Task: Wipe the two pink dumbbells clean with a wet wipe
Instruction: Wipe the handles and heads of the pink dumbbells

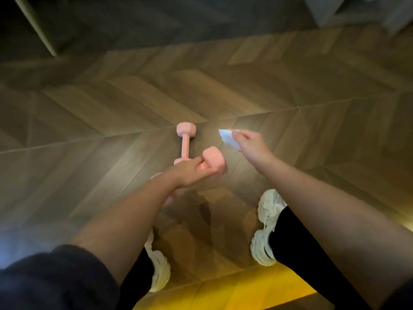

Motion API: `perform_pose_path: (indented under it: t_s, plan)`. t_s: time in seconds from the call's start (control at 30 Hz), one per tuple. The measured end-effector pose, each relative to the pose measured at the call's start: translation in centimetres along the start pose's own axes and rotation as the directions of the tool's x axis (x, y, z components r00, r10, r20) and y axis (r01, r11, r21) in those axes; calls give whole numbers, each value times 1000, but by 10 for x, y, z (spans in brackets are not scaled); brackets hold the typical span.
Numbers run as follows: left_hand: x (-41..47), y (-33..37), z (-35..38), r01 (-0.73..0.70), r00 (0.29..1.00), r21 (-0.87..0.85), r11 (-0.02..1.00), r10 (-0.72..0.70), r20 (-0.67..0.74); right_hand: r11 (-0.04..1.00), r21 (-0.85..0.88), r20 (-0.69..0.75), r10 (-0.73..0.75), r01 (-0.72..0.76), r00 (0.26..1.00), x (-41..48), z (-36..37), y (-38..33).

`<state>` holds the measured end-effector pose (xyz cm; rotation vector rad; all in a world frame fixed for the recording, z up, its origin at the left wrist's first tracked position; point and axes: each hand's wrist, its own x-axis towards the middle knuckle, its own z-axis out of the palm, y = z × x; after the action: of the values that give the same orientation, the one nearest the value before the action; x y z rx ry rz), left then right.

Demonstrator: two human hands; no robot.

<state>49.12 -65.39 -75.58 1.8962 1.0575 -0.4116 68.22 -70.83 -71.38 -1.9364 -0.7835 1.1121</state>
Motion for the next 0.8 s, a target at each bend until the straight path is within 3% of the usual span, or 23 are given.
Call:
perform_pose_path:
  t_s: [0.1,0.2,0.33,0.6,0.8]
  plan:
    - [-41,37,-50,-21,992,4,1000,21,-126,961,-111,106,-242,253,964,-31,-23,-59]
    - [-87,68,-78,-125,963,-41,991,112,-246,926,4,138,-374,377,917,-75,-31,-96]
    - [-136,98,-85,-238,885,-117,964,166,-435,844,173,22,-519,508,854,-115,-33,-113]
    - [-147,93,-61,-319,784,-246,915,109,-611,823,138,122,-566,551,815,-139,-34,-118]
    - [-158,90,-54,-374,725,-204,905,149,-672,818,158,66,-567,553,821,-140,-27,-110]
